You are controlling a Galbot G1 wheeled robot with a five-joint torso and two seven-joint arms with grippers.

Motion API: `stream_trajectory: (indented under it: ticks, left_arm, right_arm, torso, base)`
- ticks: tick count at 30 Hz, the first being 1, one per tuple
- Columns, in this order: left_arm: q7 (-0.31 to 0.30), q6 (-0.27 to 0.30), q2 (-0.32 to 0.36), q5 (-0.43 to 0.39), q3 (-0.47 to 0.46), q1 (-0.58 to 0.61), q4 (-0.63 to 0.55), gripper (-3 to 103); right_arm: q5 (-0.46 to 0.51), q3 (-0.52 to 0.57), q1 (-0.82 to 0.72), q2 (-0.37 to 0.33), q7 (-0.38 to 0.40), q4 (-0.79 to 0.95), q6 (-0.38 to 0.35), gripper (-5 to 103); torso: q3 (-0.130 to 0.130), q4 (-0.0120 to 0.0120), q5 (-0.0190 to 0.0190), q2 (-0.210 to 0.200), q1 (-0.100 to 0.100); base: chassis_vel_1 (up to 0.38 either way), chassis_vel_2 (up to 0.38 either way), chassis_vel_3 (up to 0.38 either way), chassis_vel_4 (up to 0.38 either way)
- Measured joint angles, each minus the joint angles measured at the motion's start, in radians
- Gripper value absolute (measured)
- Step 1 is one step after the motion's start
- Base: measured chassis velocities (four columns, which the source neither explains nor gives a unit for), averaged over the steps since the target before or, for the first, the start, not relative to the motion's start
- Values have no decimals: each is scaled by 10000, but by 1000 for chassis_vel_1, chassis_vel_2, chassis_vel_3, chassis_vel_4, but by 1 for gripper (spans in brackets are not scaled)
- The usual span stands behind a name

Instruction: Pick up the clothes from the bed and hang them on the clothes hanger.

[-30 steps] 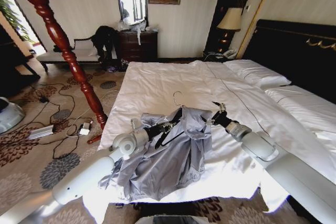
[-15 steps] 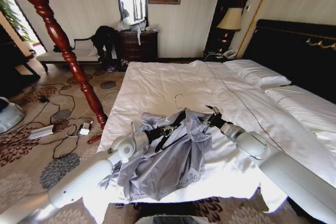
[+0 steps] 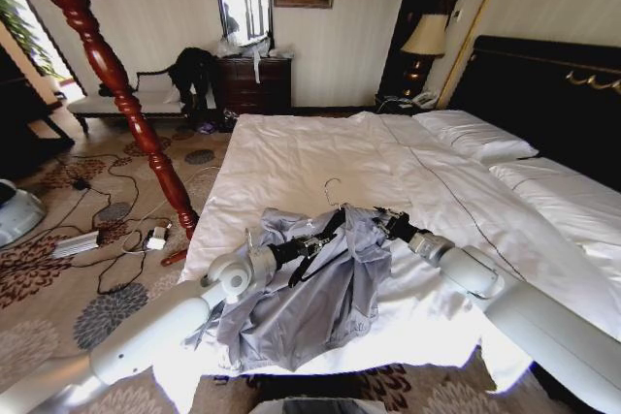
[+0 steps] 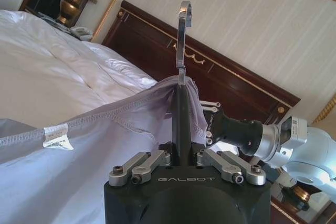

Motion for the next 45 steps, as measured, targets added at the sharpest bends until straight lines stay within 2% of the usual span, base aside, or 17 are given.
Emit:
stream_trajectory:
  ticks: [5, 7, 9, 10, 12, 13, 15, 16, 17, 19, 22, 23, 25, 28, 31, 40, 45]
  left_arm:
    - [-458, 94, -1, -171, -103, 87, -132, 15]
    - [-565, 114, -22, -207, -140, 98, -145, 12]
    - [-892, 212, -85, -272, -248, 117, -124, 20]
    - [-1017, 213, -99, -288, -307, 117, -120, 20]
    - [-1236, 209, -95, -295, -439, 117, -142, 31]
    - [-1236, 209, -95, -295, -439, 117, -142, 31]
    - [-1710, 198, -66, -298, -542, 157, -222, 42]
    - [-1839, 181, -41, -302, -587, 188, -246, 42]
    - [-1958, 163, 44, -301, -659, 231, -286, 53]
    - [-2037, 146, 150, -296, -730, 273, -328, 53]
    - [-2159, 123, 354, -302, -909, 399, -601, 70]
    - [-2159, 123, 354, -302, -909, 399, -601, 70]
    - [-2381, 57, 550, -271, -1038, 494, -947, 80]
    - [-2461, 16, 853, -222, -1164, 584, -1286, 85]
    - [-2480, -1, 1305, -160, -1619, 900, -1735, 98]
    - [-2744, -45, 1710, -482, -3169, 1670, -2659, 100]
    - [-3269, -46, 1745, -552, -3943, 2094, -2307, 100]
  right_arm:
    - [-38, 139, -144, -60, 2, 23, 93, 21]
    - [-41, 169, -192, -60, 28, 34, 94, 21]
    - [-46, 291, -323, -56, 136, 63, 105, 21]
    - [-61, 350, -406, -52, 176, 70, 112, 21]
    - [-112, 459, -559, -48, 247, 67, 116, 19]
    - [-112, 459, -559, -48, 247, 67, 116, 19]
    - [-148, 550, -691, -26, 283, 77, 136, 19]
    - [-175, 579, -717, -5, 288, 78, 152, 19]
    - [-208, 618, -747, 29, 305, 77, 165, 19]
    - [-218, 643, -769, 68, 347, 70, 166, 19]
    - [-255, 680, -837, 176, 402, 57, 185, 19]
    - [-255, 680, -837, 176, 402, 57, 185, 19]
    - [-356, 729, -971, 291, 438, -17, 248, 18]
    - [-490, 769, -1098, 401, 499, -109, 324, 17]
    - [-574, 844, -1199, 528, 572, -129, 375, 17]
    - [-611, 1036, -1298, 544, 730, -29, 415, 17]
    - [-561, 1136, -1373, 459, 761, 88, 387, 17]
  torso:
    - [0, -2, -1, 1, 0]
    - [0, -1, 0, 1, -1]
    - [0, -1, -2, 0, 0]
    - [0, -3, -2, 0, 0]
    - [0, -3, -1, 1, 0]
    - [0, -3, -1, 1, 0]
    - [0, -3, 0, 0, 0]
    - [0, -4, -1, 0, -1]
    - [0, -3, -1, 1, 0]
    - [0, -2, 0, 0, 0]
    - [0, 0, -2, 0, 0]
    - [0, 0, -2, 0, 0]
    - [0, -3, -2, 1, 0]
    - [0, -5, 0, 1, -1]
    - [0, 1, -1, 1, -1]
    - [0, -3, -1, 1, -1]
    - [0, -5, -2, 1, -1]
  base:
    - [0, 0, 0, 0]
    - [0, 0, 0, 0]
    - [0, 0, 0, 0]
    - [0, 0, 0, 0]
    - [0, 0, 0, 0]
    - [0, 0, 0, 0]
    - [0, 0, 0, 0]
    - [0, 0, 0, 0]
    - [0, 0, 0, 0]
    - [0, 0, 0, 0]
    - [0, 0, 0, 0]
    - [0, 0, 0, 0]
    - [0, 0, 0, 0]
    - [0, 0, 0, 0]
    - [0, 0, 0, 0]
    - [0, 0, 0, 0]
    - [0, 0, 0, 0]
